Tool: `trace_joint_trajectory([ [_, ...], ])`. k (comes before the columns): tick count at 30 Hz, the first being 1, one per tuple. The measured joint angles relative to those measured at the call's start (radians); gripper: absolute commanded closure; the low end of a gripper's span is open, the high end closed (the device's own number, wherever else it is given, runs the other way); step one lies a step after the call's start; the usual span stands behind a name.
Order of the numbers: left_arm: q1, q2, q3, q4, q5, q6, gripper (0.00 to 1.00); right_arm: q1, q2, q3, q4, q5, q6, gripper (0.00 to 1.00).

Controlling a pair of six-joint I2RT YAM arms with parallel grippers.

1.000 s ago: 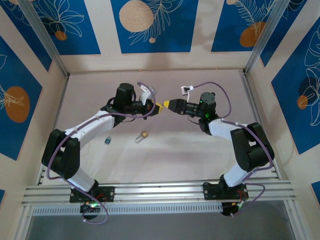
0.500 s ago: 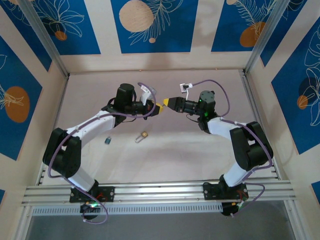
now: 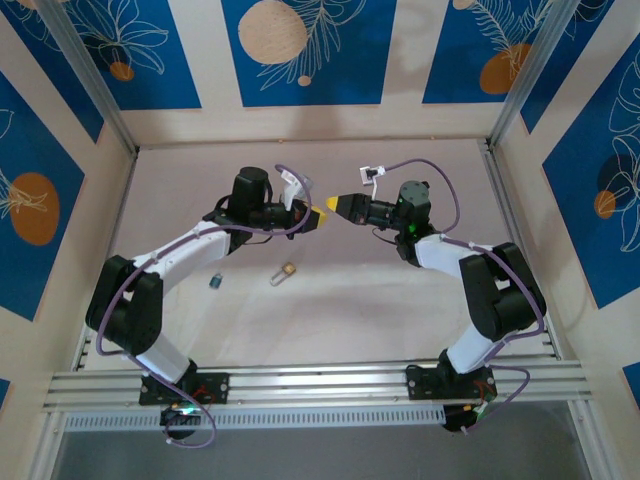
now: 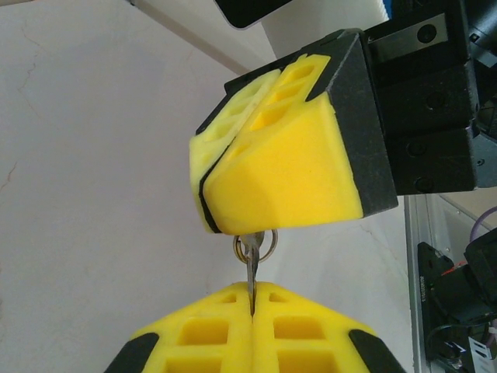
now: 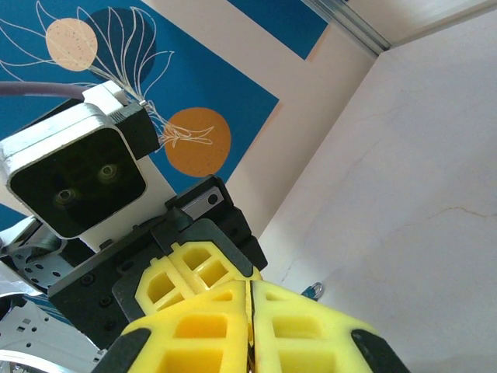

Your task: Unlock with the key

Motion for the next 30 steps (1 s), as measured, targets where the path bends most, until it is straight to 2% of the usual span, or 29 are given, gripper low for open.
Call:
trace_joint_trajectory([
  [4,0.010,0.006,-0.009,0.048,0.008,-0.032,1.00,0.001,0.000,0.001,-0.001,-0.003,0.008,0.67],
  [8,0.031,0.006,-0.021,0.096,0.016,-0.063,1.00,0.000,0.000,0.001,0.000,-0.007,0.010,0.66],
  [21,0.039,0.016,-0.034,0.124,0.025,-0.087,1.00,-0.001,0.008,0.010,-0.001,-0.008,0.017,0.69],
  [30,0.039,0.016,-0.035,0.124,0.029,-0.088,1.00,0.005,0.021,0.029,-0.016,-0.007,0.025,0.82],
])
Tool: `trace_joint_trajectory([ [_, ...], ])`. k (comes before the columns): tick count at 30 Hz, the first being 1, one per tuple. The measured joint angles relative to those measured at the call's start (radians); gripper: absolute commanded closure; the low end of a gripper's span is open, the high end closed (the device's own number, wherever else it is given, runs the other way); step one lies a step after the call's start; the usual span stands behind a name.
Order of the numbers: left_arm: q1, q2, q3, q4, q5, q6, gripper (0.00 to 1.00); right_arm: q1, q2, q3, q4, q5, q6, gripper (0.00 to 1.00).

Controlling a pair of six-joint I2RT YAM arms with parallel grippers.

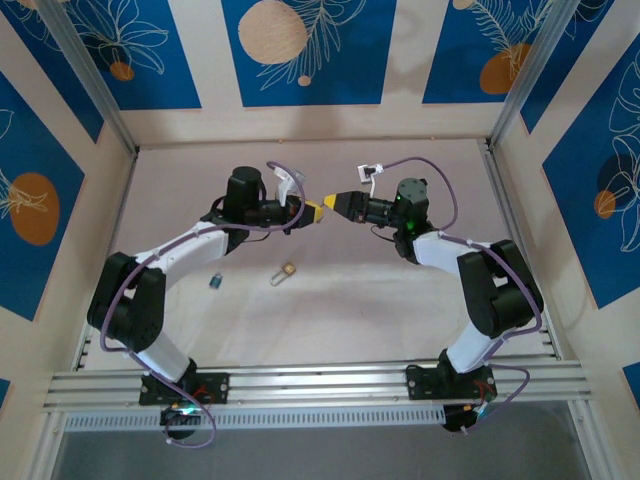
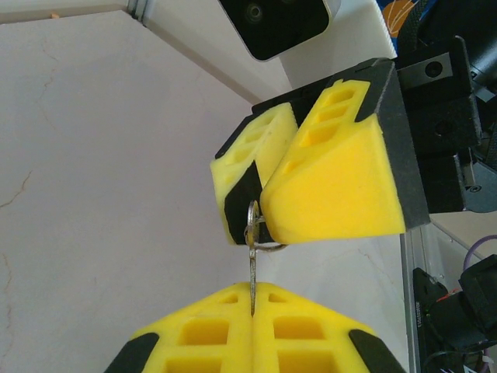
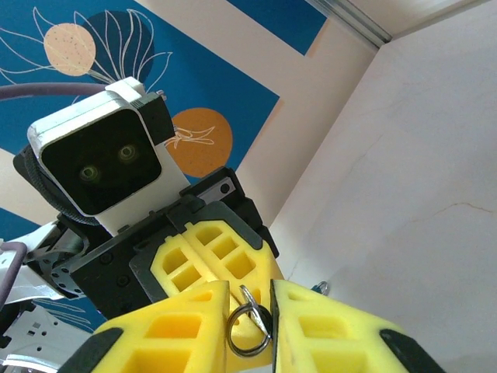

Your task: Unlock with the key

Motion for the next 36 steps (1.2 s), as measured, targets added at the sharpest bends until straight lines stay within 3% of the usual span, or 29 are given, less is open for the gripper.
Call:
trace_joint_trajectory([
  [12,0.000,0.010,0.000,0.004,0.019,-0.026,1.00,0.000,0.000,0.000,-0.022,0.002,-0.003,0.93],
  [23,0.000,0.015,0.000,0.003,0.023,-0.042,0.97,-0.001,-0.005,0.000,-0.061,0.012,-0.029,0.96],
  [24,0.000,0.015,0.000,0.003,0.023,-0.042,0.93,-0.001,-0.007,0.000,-0.068,0.013,-0.036,0.96],
  [28,0.000,0.015,0.000,0.002,0.025,-0.042,0.65,0.001,-0.038,0.000,-0.121,0.020,-0.065,0.97],
  [32,0.000,0.014,-0.002,-0.007,0.014,-0.017,0.53,0.002,-0.086,0.000,-0.193,0.047,-0.116,0.97],
  [36,0.000,-0.035,-0.047,-0.025,-0.037,0.020,0.32,0.002,-0.153,0.000,-0.297,0.107,-0.195,0.98],
])
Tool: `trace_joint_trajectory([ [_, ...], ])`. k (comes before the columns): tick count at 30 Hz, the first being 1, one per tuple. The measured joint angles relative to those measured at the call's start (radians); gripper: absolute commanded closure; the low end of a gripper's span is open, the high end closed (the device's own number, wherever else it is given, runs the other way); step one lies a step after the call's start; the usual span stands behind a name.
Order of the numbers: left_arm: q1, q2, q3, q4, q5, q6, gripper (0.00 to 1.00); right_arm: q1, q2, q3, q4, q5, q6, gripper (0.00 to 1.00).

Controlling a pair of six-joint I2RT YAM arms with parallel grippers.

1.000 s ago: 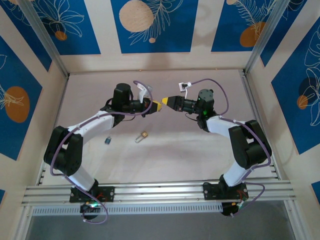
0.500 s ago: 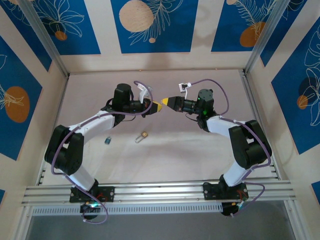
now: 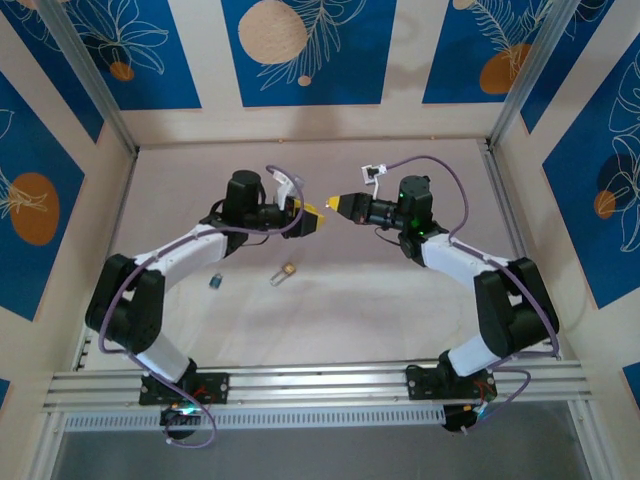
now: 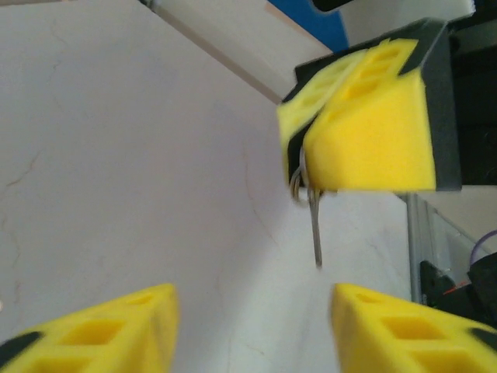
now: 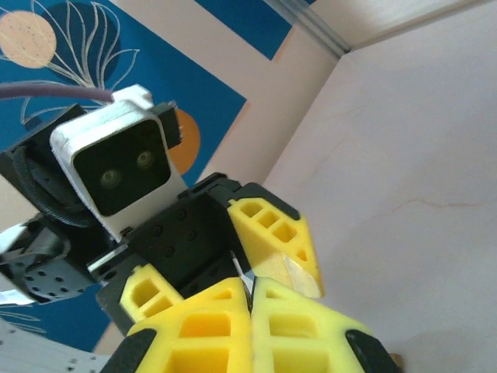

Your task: Unlock with the key

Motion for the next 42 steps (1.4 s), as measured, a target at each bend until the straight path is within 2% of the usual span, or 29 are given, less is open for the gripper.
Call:
trace_joint_trajectory([
  [2,0.000,-0.049,-0.038,-0.008,-0.042,0.018,0.20,0.000,-0.035,0.000,-0.043,0.032,-0.037,0.98],
  [3,0.000,-0.079,-0.061,-0.010,-0.069,0.028,0.09,0.000,-0.052,0.000,-0.064,0.048,-0.056,0.98],
  [6,0.000,-0.177,-0.139,-0.005,-0.181,0.055,0.05,0.004,-0.095,0.000,-0.122,0.098,-0.114,0.98],
  [7,0.000,-0.208,-0.160,-0.011,-0.227,0.069,0.01,0.008,-0.108,0.000,-0.143,0.119,-0.133,0.98],
  [11,0.000,-0.280,-0.189,-0.056,-0.411,0.097,0.00,0.032,-0.161,-0.002,-0.210,0.196,-0.203,0.98],
  [15,0.002,-0.322,-0.220,-0.069,-0.582,0.068,0.00,0.054,-0.220,-0.026,-0.251,0.264,-0.260,0.98],
  [20,0.032,-0.338,-0.266,-0.070,-0.668,-0.018,0.00,0.058,-0.254,-0.069,-0.285,0.300,-0.290,0.98],
  [22,0.055,-0.319,-0.260,-0.080,-0.666,-0.040,0.04,0.058,-0.261,-0.083,-0.297,0.306,-0.295,0.98],
  [23,0.066,-0.301,-0.247,-0.100,-0.662,-0.044,0.11,0.058,-0.264,-0.089,-0.303,0.307,-0.297,0.98],
  [24,0.073,-0.270,-0.216,-0.145,-0.652,-0.044,0.20,0.057,-0.269,-0.095,-0.312,0.311,-0.298,0.98],
  [28,0.073,-0.067,0.026,-0.404,-0.623,0.018,0.33,0.047,-0.291,-0.115,-0.325,0.314,-0.302,0.98],
  [31,0.048,0.071,0.196,-0.602,-0.659,0.080,0.37,0.034,-0.307,-0.130,-0.330,0.315,-0.301,0.98],
  [34,-0.036,0.199,0.331,-0.816,-0.764,0.155,0.38,0.023,-0.321,-0.150,-0.340,0.318,-0.301,0.98],
  [38,-0.142,0.282,0.358,-0.970,-0.802,0.220,0.41,0.000,-0.335,-0.180,-0.349,0.317,-0.300,0.98],
  [42,-0.167,0.312,0.376,-1.067,-0.799,0.254,0.42,-0.025,-0.354,-0.196,-0.371,0.317,-0.301,0.98],
])
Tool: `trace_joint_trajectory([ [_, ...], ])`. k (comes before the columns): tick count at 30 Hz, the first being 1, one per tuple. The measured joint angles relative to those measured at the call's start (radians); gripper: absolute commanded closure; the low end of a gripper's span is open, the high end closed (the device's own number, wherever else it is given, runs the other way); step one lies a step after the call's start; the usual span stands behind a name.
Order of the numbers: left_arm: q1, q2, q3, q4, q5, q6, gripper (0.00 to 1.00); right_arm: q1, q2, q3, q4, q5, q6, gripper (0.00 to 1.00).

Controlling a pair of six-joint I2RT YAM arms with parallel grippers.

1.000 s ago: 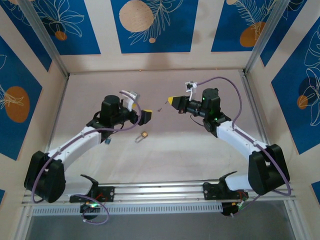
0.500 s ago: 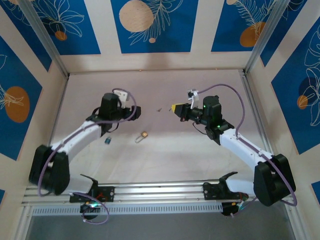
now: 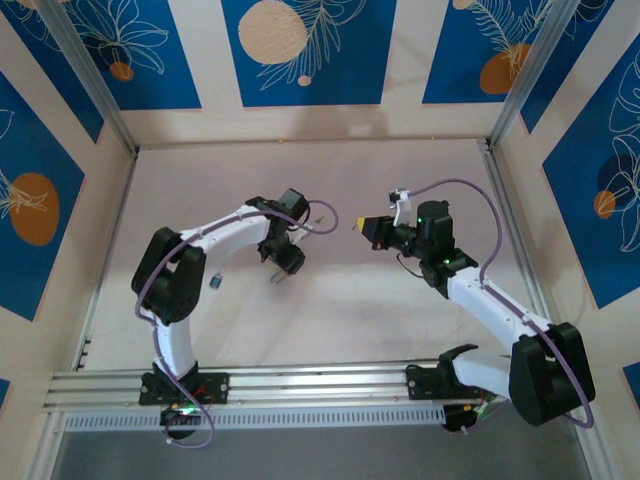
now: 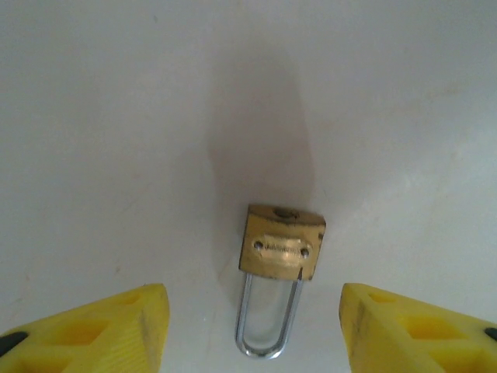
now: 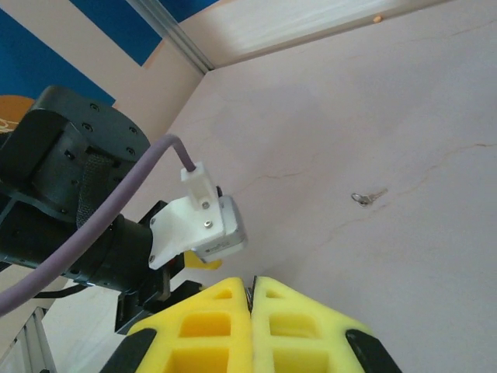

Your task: Unlock with the key

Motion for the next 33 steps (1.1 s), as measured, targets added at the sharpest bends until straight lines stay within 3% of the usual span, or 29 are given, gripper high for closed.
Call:
trace_joint_trajectory([
  [20,-0.018,0.122,0.079,-0.065,0.031,0.076,0.45,-0.042,-0.077,-0.024,-0.067,-0.004,0.000,0.98],
  [25,-0.018,0.125,0.079,-0.058,0.035,0.074,0.54,-0.043,-0.088,-0.029,-0.075,-0.005,0.000,0.98],
  [33,-0.005,0.138,0.074,-0.042,0.060,0.067,0.58,-0.047,-0.097,-0.048,-0.074,-0.015,0.000,0.98],
])
